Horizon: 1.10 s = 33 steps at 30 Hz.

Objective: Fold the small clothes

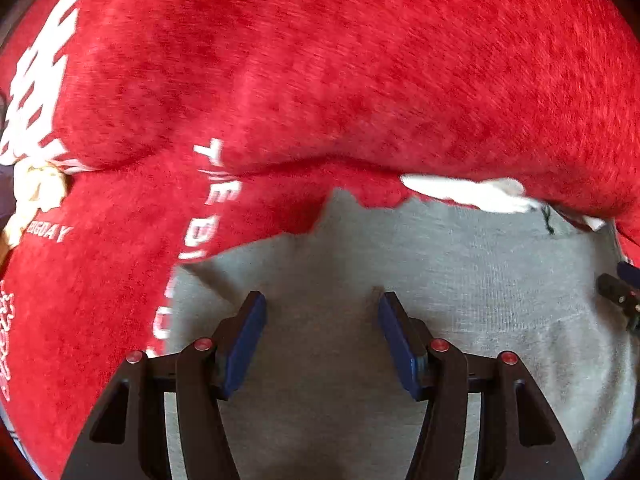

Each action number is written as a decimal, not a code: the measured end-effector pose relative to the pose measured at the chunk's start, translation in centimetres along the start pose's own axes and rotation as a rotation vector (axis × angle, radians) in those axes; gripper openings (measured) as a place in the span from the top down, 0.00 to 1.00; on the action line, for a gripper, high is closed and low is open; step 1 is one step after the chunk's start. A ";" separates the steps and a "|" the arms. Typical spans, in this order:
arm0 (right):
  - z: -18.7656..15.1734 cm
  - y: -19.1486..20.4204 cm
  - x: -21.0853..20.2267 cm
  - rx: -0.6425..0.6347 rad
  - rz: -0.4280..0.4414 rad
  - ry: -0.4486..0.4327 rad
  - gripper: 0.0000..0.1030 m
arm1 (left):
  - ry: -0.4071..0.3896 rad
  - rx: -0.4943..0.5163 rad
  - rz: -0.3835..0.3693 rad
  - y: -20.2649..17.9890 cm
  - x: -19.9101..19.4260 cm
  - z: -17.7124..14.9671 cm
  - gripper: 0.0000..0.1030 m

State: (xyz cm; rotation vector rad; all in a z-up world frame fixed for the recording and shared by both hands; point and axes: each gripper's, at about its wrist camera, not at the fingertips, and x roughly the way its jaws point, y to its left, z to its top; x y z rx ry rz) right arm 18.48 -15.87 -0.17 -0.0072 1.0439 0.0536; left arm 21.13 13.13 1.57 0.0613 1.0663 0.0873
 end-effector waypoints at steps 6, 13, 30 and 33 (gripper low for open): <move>-2.3 -1.8 -4.5 0.042 -0.058 -0.053 0.33 | 0.004 -0.075 -0.086 2.1 -3.3 -2.2 0.41; -8.5 3.2 -10.1 -0.072 0.070 -0.118 0.32 | -0.059 0.113 -0.151 -4.3 -8.2 -9.4 0.41; -16.4 -2.7 -12.1 0.109 -0.001 -0.068 0.18 | -0.081 -0.030 -0.137 2.9 -11.2 -14.7 0.20; -16.9 -2.8 -14.2 0.131 -0.014 -0.117 0.18 | -0.096 -0.051 -0.136 4.3 -11.7 -15.1 0.20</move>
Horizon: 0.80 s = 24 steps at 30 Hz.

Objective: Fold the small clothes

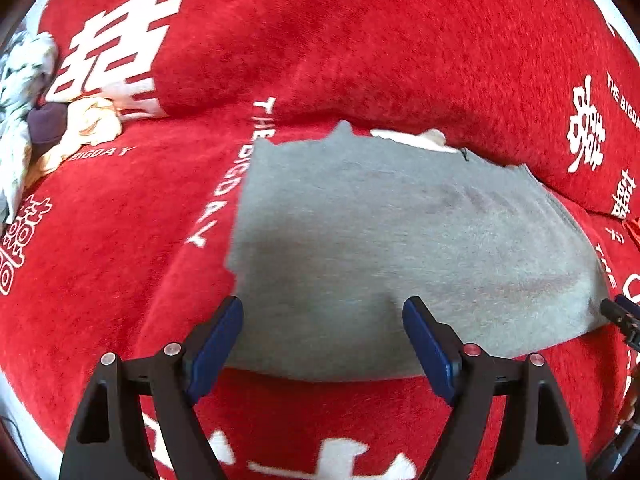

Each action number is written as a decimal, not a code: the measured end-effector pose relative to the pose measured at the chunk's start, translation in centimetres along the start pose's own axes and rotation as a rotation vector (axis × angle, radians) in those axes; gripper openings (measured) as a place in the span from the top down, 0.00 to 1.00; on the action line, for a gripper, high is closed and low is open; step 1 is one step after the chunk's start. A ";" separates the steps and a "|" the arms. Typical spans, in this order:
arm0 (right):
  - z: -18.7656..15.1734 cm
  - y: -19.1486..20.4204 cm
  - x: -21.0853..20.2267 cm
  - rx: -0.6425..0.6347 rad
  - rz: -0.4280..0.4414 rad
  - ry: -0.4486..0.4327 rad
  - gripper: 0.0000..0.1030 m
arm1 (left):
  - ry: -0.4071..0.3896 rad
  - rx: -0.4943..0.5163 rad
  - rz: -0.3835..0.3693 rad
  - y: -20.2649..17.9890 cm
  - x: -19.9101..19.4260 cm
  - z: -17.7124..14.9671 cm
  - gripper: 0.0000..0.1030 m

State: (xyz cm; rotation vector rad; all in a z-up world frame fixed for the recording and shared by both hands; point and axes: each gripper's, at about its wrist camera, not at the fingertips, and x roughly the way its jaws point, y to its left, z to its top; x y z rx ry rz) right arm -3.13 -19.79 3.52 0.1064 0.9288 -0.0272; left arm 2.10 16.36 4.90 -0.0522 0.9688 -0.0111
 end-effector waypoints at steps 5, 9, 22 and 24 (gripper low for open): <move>0.8 1.5 -2.1 0.001 0.024 -0.052 0.18 | 0.018 -0.072 -0.008 2.6 0.9 -0.1 0.20; 1.9 4.2 -1.6 -0.044 0.049 -0.049 0.18 | 0.060 -0.133 -0.040 4.6 2.6 -0.4 0.20; 4.1 11.9 1.2 -0.140 0.114 0.004 0.18 | 0.020 -0.237 -0.328 6.2 4.9 0.7 0.01; 4.6 12.8 1.5 -0.148 0.124 0.012 0.18 | 0.010 -0.242 -0.383 6.2 5.0 0.8 0.01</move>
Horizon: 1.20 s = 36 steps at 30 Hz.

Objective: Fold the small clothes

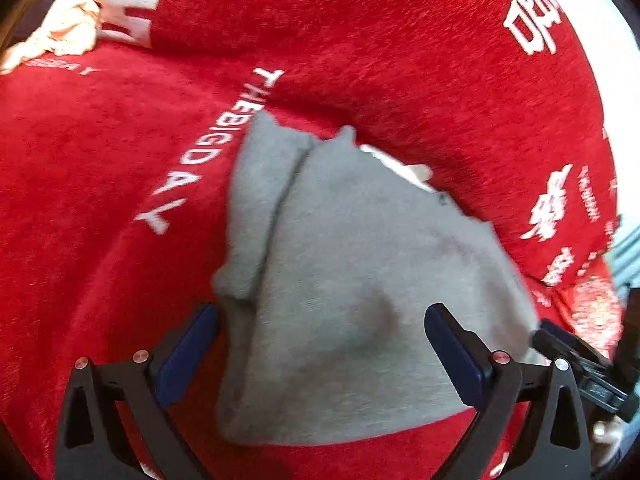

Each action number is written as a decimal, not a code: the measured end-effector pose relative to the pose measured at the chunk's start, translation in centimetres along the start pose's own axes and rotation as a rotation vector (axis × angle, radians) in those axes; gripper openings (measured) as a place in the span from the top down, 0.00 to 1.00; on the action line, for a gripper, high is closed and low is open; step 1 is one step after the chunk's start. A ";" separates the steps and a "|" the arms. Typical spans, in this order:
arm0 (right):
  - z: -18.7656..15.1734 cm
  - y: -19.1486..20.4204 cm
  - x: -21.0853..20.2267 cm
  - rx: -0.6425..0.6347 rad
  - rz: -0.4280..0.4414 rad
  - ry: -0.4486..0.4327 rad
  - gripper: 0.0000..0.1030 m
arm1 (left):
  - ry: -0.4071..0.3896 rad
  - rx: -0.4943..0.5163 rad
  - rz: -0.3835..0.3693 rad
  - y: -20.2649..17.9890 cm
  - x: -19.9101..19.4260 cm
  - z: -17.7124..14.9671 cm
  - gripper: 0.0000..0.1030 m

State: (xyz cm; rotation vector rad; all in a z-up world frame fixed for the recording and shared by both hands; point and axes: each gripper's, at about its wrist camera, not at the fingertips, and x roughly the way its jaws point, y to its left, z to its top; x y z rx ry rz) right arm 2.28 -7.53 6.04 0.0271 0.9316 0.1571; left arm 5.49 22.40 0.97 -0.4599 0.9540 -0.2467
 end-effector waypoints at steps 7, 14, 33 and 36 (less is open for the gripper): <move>3.3 3.7 1.8 -0.058 0.043 0.028 0.18 | -0.008 -0.032 -0.078 0.7 -0.2 0.0 0.50; 9.9 9.6 6.9 -0.022 0.210 0.168 0.18 | -0.015 -0.087 -0.113 1.9 -0.3 0.3 0.66; 14.0 24.6 21.1 -0.225 0.036 0.513 0.13 | -0.020 -0.013 -0.029 0.5 -0.4 0.0 0.71; 12.9 25.7 21.1 -0.342 -0.027 0.500 0.32 | -0.028 0.011 -0.003 0.0 -0.5 0.0 0.71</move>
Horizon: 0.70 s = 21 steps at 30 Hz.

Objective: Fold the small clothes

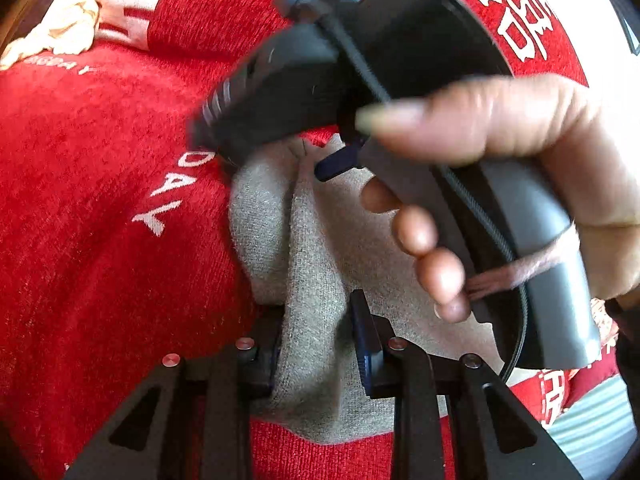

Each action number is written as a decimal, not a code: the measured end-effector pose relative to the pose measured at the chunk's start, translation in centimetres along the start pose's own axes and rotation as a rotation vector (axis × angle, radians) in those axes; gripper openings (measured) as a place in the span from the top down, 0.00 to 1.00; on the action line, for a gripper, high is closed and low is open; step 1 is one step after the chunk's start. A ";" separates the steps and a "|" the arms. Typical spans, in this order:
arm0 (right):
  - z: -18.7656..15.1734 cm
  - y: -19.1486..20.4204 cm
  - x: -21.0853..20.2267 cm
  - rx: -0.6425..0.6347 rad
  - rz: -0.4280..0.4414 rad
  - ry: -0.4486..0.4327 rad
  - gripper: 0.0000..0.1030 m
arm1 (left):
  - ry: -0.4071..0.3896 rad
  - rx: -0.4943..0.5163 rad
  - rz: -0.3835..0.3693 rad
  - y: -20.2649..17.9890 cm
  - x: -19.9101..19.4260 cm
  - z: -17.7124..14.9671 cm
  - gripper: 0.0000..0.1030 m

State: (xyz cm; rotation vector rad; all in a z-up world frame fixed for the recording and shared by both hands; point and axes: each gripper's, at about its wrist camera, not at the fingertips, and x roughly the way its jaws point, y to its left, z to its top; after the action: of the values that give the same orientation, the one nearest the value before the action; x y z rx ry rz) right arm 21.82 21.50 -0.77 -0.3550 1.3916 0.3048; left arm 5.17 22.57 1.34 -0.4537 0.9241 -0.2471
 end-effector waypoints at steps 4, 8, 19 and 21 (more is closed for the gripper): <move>-1.1 -1.0 -1.4 -0.017 -0.033 -0.062 0.76 | -0.007 0.031 0.034 -0.6 -0.4 0.0 0.75; -2.5 -2.9 -2.4 0.030 0.074 -0.123 0.80 | -0.016 0.064 0.076 -1.4 -0.7 -0.1 0.77; -4.7 -8.0 -5.5 0.116 0.324 -0.292 0.80 | -0.059 0.137 0.169 -3.7 -1.6 -0.4 0.78; -5.4 -9.1 -6.0 0.135 0.366 -0.317 0.80 | -0.062 0.144 0.186 -4.2 -1.7 -0.4 0.78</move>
State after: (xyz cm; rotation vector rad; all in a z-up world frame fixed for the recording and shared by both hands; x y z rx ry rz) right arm 19.77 10.96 4.93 0.0628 1.1506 0.5405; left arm 3.75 19.48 4.32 -0.2393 0.8750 -0.1284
